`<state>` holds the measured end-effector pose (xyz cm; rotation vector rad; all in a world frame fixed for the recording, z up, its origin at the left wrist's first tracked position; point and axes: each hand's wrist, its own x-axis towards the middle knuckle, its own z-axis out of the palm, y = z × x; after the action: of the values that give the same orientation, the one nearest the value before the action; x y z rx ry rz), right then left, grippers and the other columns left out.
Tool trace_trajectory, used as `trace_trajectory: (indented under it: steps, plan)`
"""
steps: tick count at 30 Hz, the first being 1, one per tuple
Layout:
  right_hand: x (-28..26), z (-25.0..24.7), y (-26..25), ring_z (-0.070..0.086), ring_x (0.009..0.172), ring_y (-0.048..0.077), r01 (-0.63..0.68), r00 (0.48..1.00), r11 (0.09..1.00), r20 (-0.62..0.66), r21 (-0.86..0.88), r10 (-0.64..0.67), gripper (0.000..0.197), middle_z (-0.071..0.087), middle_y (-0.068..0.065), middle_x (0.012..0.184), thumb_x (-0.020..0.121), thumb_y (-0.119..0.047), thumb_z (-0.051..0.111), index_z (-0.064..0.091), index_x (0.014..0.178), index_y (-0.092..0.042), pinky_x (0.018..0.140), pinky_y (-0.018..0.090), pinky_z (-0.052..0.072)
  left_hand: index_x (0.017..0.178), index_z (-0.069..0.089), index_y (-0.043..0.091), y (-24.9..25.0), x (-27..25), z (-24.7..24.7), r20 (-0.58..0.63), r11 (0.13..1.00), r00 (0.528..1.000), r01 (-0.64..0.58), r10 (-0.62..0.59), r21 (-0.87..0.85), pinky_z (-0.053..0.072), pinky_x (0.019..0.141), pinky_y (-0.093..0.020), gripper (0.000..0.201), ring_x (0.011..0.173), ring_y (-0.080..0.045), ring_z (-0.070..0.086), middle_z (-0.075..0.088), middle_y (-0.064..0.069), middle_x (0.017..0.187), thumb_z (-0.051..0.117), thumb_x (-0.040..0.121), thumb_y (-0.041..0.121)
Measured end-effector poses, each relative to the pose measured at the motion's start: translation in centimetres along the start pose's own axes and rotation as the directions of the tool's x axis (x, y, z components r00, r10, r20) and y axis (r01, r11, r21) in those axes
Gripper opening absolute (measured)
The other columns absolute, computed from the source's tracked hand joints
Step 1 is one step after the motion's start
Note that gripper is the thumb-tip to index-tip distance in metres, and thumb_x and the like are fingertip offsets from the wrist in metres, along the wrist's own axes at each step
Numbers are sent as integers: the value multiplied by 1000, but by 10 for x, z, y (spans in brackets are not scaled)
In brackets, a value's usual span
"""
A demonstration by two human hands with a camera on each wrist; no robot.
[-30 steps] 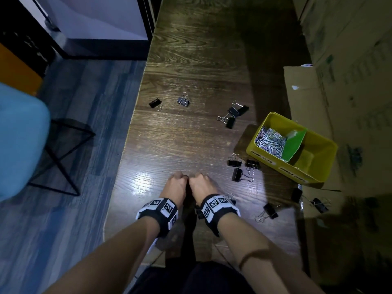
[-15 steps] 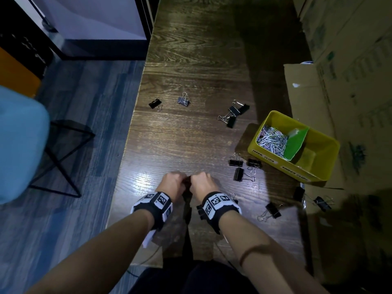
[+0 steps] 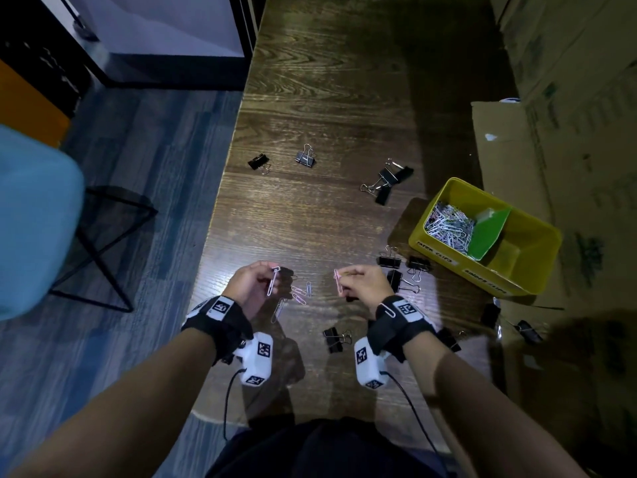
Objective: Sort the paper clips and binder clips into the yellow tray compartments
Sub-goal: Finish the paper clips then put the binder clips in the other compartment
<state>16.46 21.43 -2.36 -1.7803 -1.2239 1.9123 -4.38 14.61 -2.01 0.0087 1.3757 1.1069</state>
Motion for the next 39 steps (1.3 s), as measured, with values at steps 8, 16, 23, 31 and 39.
trace_trajectory:
  steps: [8,16,23,31,39]
  plan:
    - [-9,4,-13,34,52,12,-140,974,834,227,534,18,15,42,4,65,74,-1,33,45,72,-10,43,21,28,59,43,11,-1,-4,-9,36,991,996,81,-78,-110,27,37,-19,25,45,-16,34,41,-5,55,40,79,25]
    - [-11,27,-22,28,43,13,131,990,905,100,-404,-98,48,28,-5,48,91,-48,52,37,54,-22,50,25,29,57,54,17,-17,-13,-26,-16,295,953,-78,304,952,37,52,-24,42,53,-14,53,57,3,54,74,70,52]
    - [-16,60,-10,64,78,27,154,972,439,57,-885,-226,30,66,12,82,89,-35,62,65,81,-7,71,35,52,97,64,20,-40,-32,-12,85,-119,945,-49,316,992,49,74,-33,26,91,-31,62,67,-11,97,55,87,42]
    - [-20,66,-7,63,84,31,204,964,403,111,-892,-241,15,66,15,93,92,-9,49,63,94,-5,66,33,44,75,61,14,-25,-18,-10,8,262,968,-76,250,962,46,62,-26,16,71,-28,60,63,-9,72,55,85,26]
    - [-18,68,-6,61,99,36,220,971,317,176,-922,-163,29,64,21,107,95,-17,43,51,117,1,76,38,45,48,38,15,1,-19,-3,214,992,976,58,-32,-113,10,41,-12,13,34,-10,22,30,0,46,31,59,17]
